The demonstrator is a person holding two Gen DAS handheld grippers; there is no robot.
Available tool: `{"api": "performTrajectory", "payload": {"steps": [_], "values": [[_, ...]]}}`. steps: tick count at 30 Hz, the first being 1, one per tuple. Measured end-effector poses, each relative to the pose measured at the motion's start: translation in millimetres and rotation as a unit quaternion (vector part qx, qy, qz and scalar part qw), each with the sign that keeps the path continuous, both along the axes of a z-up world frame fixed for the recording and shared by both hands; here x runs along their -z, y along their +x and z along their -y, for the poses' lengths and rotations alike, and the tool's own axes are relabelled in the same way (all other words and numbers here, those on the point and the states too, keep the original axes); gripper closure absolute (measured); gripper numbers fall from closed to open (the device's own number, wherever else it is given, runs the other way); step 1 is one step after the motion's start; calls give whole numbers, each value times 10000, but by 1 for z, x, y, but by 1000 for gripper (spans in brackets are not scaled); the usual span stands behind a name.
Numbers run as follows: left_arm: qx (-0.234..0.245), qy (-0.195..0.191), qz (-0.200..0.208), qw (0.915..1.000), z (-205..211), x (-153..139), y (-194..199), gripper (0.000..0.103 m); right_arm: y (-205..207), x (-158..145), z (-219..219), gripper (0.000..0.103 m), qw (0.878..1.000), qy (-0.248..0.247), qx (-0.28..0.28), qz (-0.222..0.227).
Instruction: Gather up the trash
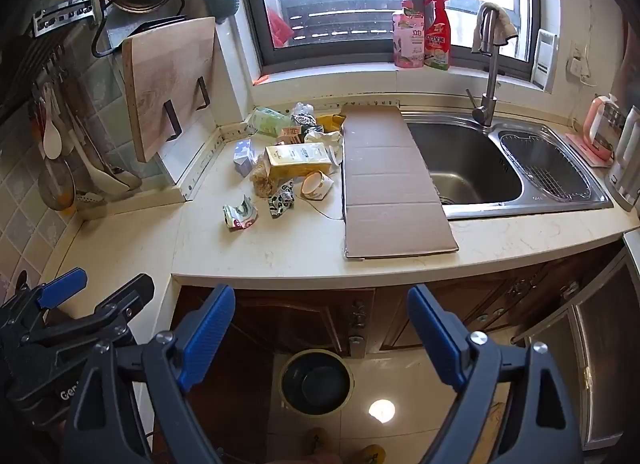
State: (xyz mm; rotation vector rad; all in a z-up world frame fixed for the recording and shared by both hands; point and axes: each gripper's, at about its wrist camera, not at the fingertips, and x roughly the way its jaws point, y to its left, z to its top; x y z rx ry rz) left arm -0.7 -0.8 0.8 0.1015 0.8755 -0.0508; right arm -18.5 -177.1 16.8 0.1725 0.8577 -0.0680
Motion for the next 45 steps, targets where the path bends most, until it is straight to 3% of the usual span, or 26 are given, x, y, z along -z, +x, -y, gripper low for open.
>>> {"api": "performTrajectory", "payload": {"steps": [1,7,11,45], "values": [[5,1,13,10000,1,-1,0,21,2,1,0,14,9998,28,27,-177],[39,13,74,10000,9,-3,-8,23,6,4,0,14,9998,32,65,-207],[36,-169,-156,9997,0,4,4,23,5,7,-11,14,9998,-134,101,-103],[371,-232,-202,9988,-3,18,16,27,5,9,-8,14,9992,-222,301,-130]]}}
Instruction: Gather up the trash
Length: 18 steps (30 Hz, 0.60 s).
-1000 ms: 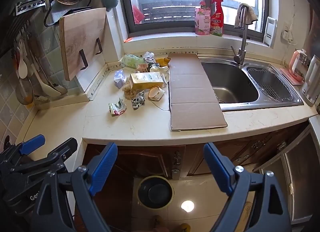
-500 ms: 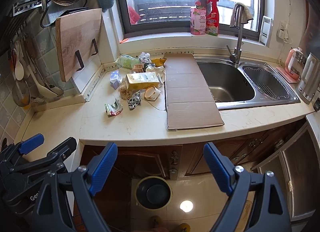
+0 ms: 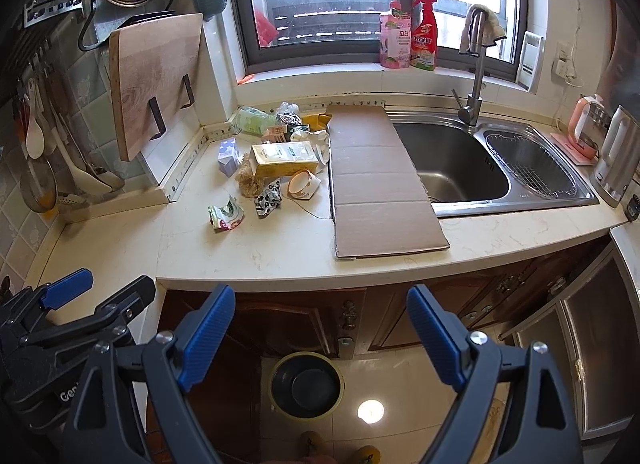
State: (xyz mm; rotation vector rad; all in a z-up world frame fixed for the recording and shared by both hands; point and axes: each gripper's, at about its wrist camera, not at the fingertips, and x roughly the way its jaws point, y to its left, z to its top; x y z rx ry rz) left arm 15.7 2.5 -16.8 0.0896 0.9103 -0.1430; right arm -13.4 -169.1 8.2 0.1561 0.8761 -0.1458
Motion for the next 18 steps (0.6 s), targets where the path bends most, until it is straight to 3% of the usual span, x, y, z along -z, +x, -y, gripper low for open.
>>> {"api": "performTrajectory", "payload": {"steps": [18], "values": [[38,107,-68,9999,-4,4,-6,27,-9,3,0,14,10000,-58,51,-10]]}}
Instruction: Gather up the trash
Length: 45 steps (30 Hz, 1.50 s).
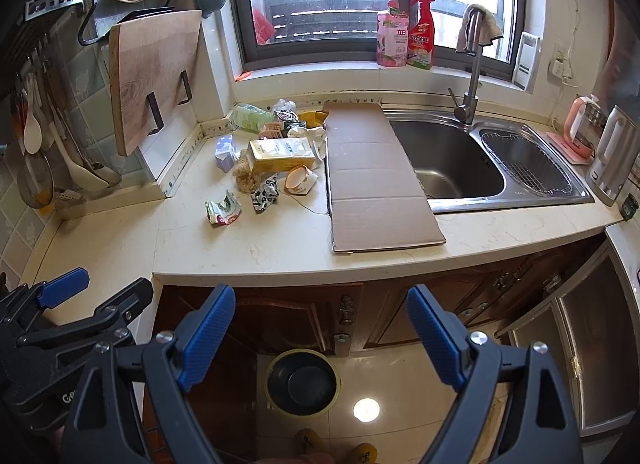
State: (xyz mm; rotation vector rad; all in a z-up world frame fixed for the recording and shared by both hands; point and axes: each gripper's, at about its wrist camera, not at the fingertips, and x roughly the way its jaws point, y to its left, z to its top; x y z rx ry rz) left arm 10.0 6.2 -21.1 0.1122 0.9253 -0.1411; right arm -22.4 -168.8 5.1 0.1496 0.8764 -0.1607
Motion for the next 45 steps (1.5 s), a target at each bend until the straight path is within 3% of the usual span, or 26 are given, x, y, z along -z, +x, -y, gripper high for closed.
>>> {"api": "performTrajectory", "payload": {"steps": [23,37,45], "values": [[139,0,97,9999,12,-8,7,27,2,-12,0,14,9998,-148,151,44],[308,-262,214,9990,7,-19,18,27,7,-25,-6,14,9992,-307,193,137],[138,-432,345,9984,-4,-23,39,26,22,-23,-5,14,9993,-348,129,25]]}}
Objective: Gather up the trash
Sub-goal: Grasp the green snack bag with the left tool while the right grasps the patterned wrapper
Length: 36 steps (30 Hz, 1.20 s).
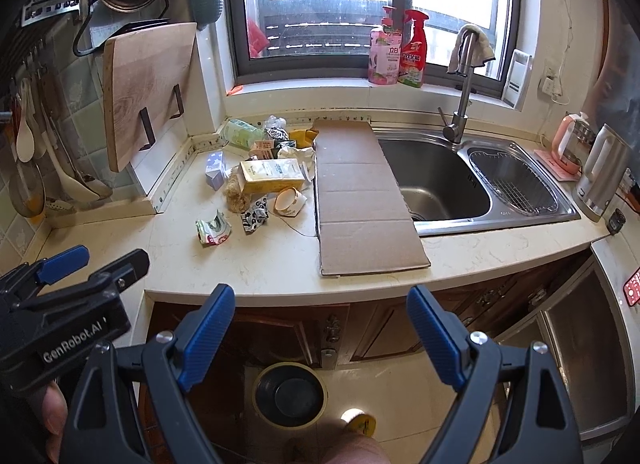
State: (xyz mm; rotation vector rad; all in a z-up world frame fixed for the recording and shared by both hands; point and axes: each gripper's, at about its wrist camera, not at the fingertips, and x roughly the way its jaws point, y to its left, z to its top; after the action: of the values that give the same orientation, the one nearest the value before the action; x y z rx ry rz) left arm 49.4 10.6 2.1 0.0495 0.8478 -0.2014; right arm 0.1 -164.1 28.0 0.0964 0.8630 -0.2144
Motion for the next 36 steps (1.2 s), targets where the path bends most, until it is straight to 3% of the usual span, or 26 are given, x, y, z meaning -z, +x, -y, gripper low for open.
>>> {"api": "performTrajectory", "payload": {"steps": [7,14,23,29,36], "values": [[-414,-61,-204,9989,-16,14,37,26,42,16,4,14,9993,162,-234,-241],[-892,-60,-670,9937,-29,45,82,26,106,44,6,15,9938,560,-780,-559],[-1085,-404,-1302,9847,-22,96,142,26,192,107,8,44,9732,1327,-1437,-1212],[-1238,-834,-1741,9733,-22,132,185,28,233,142,10,60,9599,1664,-1640,-1551],[-1236,-1034,-2047,9655,-17,161,213,40,266,167,10,62,9453,2144,-1727,-1748]]}}
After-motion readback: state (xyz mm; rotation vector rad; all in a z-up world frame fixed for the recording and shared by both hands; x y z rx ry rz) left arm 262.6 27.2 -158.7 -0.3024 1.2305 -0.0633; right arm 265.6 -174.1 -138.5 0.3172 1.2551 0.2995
